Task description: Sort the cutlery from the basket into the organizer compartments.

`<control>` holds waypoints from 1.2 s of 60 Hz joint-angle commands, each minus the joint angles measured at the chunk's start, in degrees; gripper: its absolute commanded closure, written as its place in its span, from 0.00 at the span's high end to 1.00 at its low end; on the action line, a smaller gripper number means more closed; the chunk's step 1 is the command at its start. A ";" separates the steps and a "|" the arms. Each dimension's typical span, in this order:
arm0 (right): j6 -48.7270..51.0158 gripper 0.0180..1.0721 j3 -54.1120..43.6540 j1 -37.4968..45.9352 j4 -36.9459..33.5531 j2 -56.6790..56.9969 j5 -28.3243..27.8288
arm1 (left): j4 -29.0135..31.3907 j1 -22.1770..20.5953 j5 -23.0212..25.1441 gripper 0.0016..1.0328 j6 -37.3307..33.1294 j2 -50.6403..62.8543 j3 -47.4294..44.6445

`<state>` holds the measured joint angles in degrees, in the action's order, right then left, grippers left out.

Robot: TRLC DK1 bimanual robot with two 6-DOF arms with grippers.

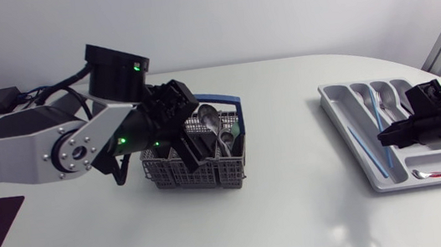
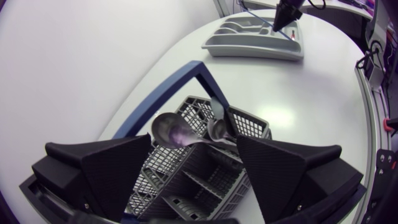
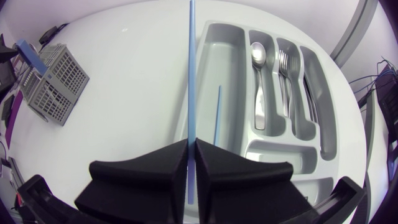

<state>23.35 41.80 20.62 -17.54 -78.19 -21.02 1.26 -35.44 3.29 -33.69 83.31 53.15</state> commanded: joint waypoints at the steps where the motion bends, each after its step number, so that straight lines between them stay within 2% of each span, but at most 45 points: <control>1: -1.38 0.07 1.35 0.56 0.93 -2.75 1.24 | 0.24 -2.18 -1.53 0.92 -3.31 1.33 -2.52; 12: -1.82 0.08 2.23 0.56 1.81 -8.03 3.44 | -0.03 -3.93 -2.67 0.92 -5.33 3.44 -1.73; 36: -1.82 0.26 3.20 0.47 4.18 -14.88 4.40 | -0.29 -5.08 -3.90 0.90 -8.23 9.77 3.90; 43: -1.29 0.39 2.93 0.56 4.71 -15.32 4.32 | -0.47 -5.16 -3.90 0.89 -8.41 10.47 5.04; 50: -0.94 0.47 2.85 1.00 4.80 -15.23 4.23 | -0.38 -4.99 -4.26 0.89 -8.58 10.56 5.65; 72: -0.15 0.49 1.00 0.47 5.59 -12.77 4.05 | 0.50 -4.90 -5.05 0.89 -10.16 8.10 6.27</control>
<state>22.57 43.92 21.43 -12.47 -92.12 -17.08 1.56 -40.36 -0.97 -42.28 92.90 56.86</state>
